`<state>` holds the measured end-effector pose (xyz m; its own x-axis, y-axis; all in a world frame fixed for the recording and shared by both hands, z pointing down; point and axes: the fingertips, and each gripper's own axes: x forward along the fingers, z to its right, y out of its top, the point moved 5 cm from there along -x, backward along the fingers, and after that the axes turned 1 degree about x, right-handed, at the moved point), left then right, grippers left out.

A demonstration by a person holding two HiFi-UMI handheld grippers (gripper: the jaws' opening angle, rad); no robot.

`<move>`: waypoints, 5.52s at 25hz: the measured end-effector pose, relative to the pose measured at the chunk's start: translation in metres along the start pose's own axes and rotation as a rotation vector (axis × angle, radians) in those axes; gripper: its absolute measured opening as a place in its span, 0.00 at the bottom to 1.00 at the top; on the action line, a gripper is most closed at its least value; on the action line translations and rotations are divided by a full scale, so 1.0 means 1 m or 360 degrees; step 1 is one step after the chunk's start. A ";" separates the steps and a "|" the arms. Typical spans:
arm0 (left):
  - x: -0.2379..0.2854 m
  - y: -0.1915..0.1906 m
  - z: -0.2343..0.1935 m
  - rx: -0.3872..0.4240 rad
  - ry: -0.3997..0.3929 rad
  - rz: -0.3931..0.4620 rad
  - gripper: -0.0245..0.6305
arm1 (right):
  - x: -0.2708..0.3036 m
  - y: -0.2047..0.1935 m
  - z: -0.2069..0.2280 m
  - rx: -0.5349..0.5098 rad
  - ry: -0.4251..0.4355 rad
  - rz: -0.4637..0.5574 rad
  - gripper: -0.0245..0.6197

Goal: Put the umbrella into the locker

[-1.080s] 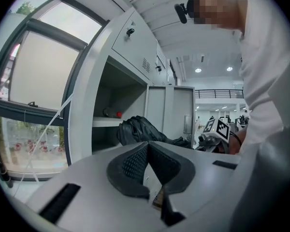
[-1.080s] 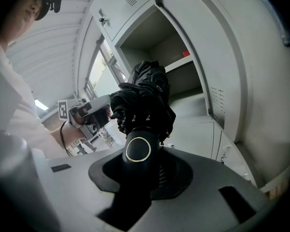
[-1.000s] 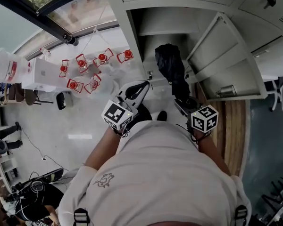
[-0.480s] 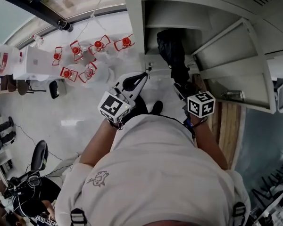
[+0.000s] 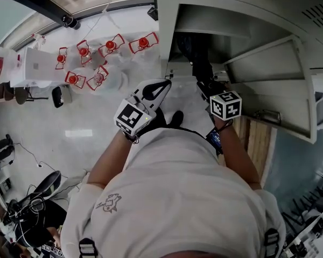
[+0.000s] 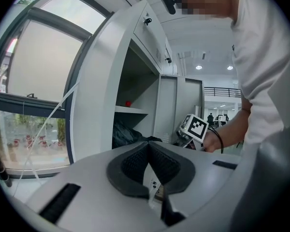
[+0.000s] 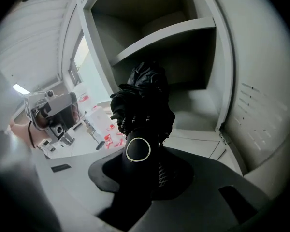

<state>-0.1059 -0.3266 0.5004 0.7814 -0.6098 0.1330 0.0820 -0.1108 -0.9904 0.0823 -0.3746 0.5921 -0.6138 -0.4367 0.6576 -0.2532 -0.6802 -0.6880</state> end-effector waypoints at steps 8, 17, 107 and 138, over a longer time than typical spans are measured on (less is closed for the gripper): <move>0.006 0.000 -0.007 0.0002 -0.0031 -0.0029 0.05 | 0.021 0.042 0.023 -0.0127 -0.0088 -0.0014 0.25; 0.014 -0.004 -0.013 0.0008 -0.0051 -0.0041 0.05 | 0.056 0.069 0.030 -0.0308 -0.0110 -0.0078 0.26; 0.010 0.066 0.093 -0.0003 0.0093 0.0152 0.05 | -0.098 0.048 -0.079 -0.0540 0.0303 0.0582 0.10; -0.245 0.025 0.145 -0.0053 -0.0040 0.0183 0.05 | -0.116 -0.048 -0.315 -0.0448 0.0161 0.0633 0.10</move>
<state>-0.2057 -0.0667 0.4374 0.7996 -0.6003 0.0171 -0.0294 -0.0675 -0.9973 -0.0698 -0.1064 0.4522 -0.7697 -0.5612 0.3042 -0.1683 -0.2812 -0.9448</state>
